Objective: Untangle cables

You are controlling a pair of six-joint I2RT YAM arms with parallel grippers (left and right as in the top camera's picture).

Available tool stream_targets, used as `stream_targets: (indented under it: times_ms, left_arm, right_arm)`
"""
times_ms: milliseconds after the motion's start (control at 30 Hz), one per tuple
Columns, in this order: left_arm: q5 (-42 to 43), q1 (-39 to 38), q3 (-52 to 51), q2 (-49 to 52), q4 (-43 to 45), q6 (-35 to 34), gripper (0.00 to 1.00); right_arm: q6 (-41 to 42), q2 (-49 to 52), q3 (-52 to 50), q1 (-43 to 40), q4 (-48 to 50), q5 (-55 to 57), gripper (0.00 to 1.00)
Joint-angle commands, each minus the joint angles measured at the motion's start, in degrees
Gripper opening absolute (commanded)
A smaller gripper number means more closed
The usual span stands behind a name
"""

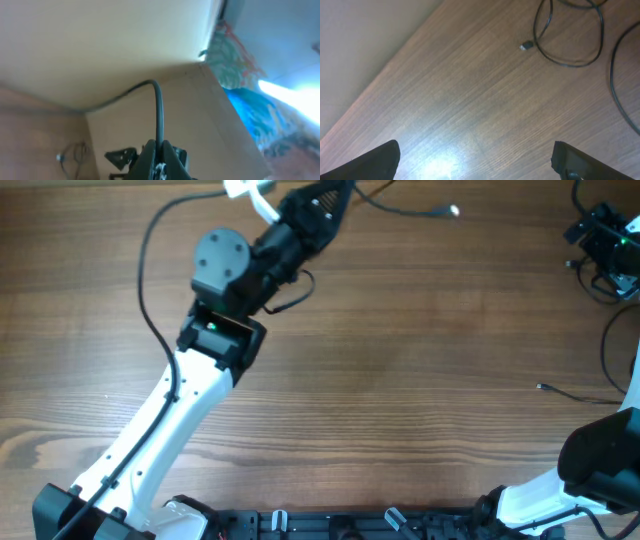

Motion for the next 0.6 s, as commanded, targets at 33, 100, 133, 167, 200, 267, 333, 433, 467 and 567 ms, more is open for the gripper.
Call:
stream_targets:
  times_ms: [33, 100, 133, 167, 200, 267, 333, 433, 467, 567]
  left_arm:
    - [-12.6, 0.9, -0.1, -0.2, -18.6, -4.9, 0.04]
    - [-20.6, 1.9, -0.1, -0.1, -30.4, -4.9, 0.04]
    - [-24.0, 2.5, -0.1, 0.0, -35.6, -4.9, 0.04]
    - [-26.8, 3.1, -0.1, 0.0, -40.1, -4.9, 0.04]
    - [-29.5, 3.9, -0.1, 0.0, -44.9, -4.9, 0.04]
    - [-32.7, 5.2, -0.1, 0.0, -50.7, -4.9, 0.04]
    - [-34.9, 6.5, -0.1, 0.0, -56.1, -4.4, 0.04]
    - [-36.9, 8.0, -0.1, 0.0, -62.7, -4.2, 0.04]
    - [-37.2, 8.5, -0.1, 0.0, -65.2, -4.2, 0.04]
    - [-38.4, 9.1, -0.1, 0.3, -69.6, -4.2, 0.04]
  right_arm:
    - [-1.4, 0.8, -0.2, 0.1, -1.0, -0.7, 1.0]
    - [-2.2, 0.8, -0.2, 0.1, -1.5, -0.7, 1.0]
    - [-2.2, 0.8, -0.2, 0.1, -1.9, -1.0, 1.0]
    - [-2.1, 0.8, -0.2, 0.1, -2.3, -1.5, 1.0]
    - [-2.1, 0.8, -0.2, 0.1, -2.9, -3.0, 1.0]
    - [-2.1, 0.8, -0.2, 0.2, -3.9, -6.3, 1.0]
    - [-2.2, 0.8, -0.3, 0.6, -5.1, -10.3, 1.0]
    - [-2.5, 0.8, -1.4, 2.5, -5.5, -13.5, 1.0]
    - [-2.9, 0.8, -2.0, 3.4, -5.4, -13.8, 1.0]
    - [-3.4, 0.8, -4.1, 7.1, -5.2, -13.8, 1.0]
